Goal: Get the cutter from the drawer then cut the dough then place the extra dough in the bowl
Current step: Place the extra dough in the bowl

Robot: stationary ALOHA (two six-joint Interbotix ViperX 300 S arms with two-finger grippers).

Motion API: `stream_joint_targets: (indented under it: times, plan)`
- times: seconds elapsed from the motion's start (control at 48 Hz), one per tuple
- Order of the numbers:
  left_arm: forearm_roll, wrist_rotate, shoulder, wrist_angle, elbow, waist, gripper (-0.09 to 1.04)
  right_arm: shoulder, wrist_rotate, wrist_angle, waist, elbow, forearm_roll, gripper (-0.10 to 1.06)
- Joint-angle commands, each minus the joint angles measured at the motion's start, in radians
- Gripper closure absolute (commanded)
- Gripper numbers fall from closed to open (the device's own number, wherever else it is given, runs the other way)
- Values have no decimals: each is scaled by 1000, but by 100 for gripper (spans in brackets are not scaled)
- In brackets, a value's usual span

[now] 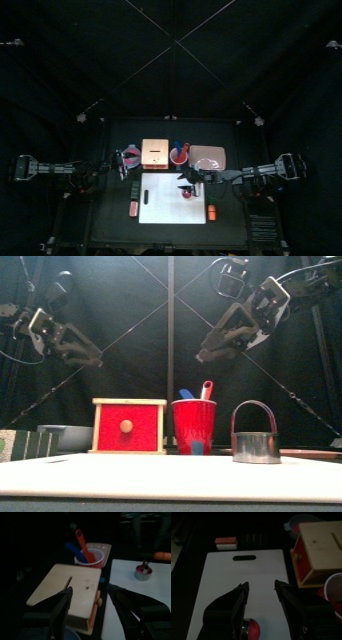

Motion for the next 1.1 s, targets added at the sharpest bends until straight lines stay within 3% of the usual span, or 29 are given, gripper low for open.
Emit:
stream_joint_targets:
  times: [0.021, 0.146, 1.104]
  plan:
    - [37, -5, 12, -34, -12, -38, 6, -35, 2, -109, -17, 29, -2, 14]
    - [35, -6, 15, -34, -14, -46, 7, -46, -5, -178, -17, 51, -2, 14]
    - [-32, -11, 15, -17, 31, -51, 6, -41, 5, -178, -28, 72, 2, 14]
